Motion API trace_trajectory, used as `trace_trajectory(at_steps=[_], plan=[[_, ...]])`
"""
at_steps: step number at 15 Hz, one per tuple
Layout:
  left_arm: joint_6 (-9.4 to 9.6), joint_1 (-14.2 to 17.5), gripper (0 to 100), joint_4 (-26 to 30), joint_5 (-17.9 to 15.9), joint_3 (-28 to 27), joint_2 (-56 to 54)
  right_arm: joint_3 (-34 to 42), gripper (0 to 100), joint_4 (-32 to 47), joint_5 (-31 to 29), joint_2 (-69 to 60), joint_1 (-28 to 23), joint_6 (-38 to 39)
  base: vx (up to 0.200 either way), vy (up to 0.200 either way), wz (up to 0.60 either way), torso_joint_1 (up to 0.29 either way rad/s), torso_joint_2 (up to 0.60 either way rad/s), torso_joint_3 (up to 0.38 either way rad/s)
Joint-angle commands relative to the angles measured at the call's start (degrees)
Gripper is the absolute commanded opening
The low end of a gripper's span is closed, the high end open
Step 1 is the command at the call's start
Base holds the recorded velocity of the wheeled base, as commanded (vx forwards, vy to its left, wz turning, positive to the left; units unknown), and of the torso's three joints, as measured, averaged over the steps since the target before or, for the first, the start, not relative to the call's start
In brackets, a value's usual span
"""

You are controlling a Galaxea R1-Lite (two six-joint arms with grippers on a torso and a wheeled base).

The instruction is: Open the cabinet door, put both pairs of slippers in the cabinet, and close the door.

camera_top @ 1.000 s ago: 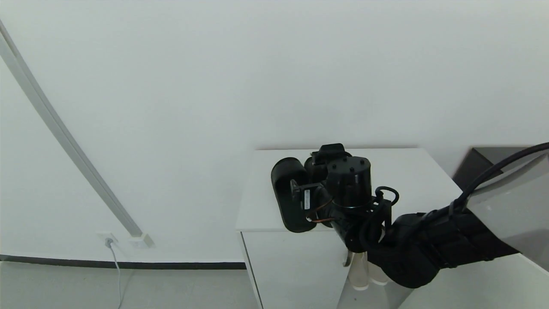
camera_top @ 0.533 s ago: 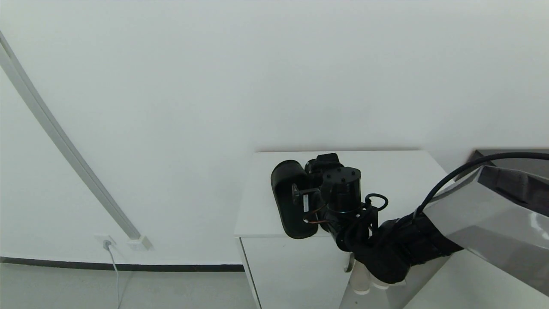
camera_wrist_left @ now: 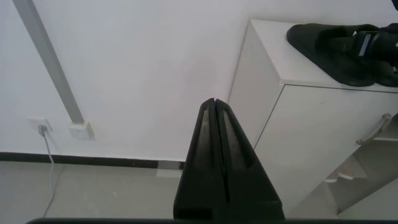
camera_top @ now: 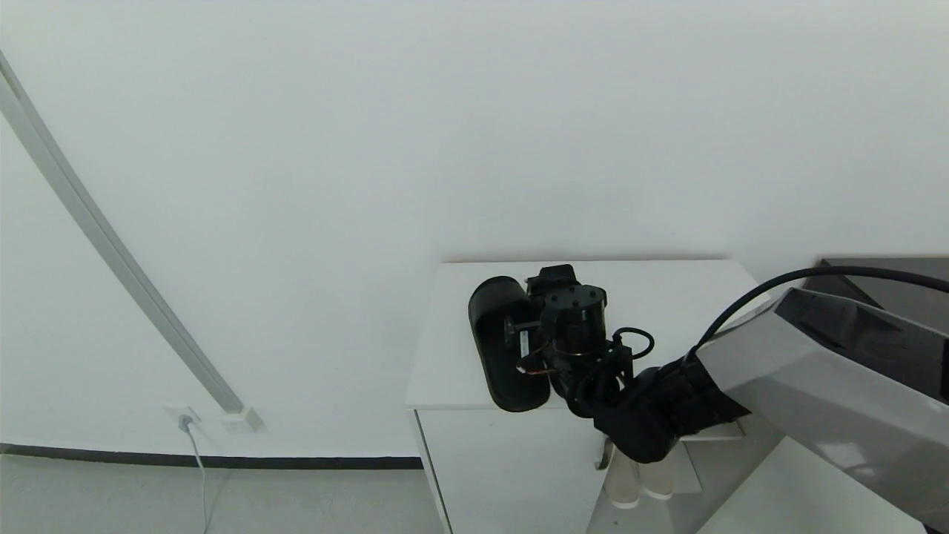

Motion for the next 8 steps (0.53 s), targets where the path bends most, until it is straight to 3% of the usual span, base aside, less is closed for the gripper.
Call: trace_trajectory(at_steps=[1, 5, 8], plan=[[-0.04, 0.0, 0, 0.0, 0.0, -0.1, 0.0, -5.7, 100, 3.8, 0.2, 2.1, -0.7, 0.1, 0.000, 0.000, 0.00, 0.000, 0.00, 0.000], [-0.04, 0.0, 0, 0.0, 0.0, -0.1, 0.0, -15.8, 100, 10.1, 0.2, 5.6, -1.8, 0.1, 0.000, 0.000, 0.00, 0.000, 0.00, 0.000], [-0.04, 0.0, 0, 0.0, 0.0, -0.1, 0.0, -17.5, 100, 11.3, 0.2, 6.6, -1.8, 0.4, 0.000, 0.000, 0.00, 0.000, 0.00, 0.000]])
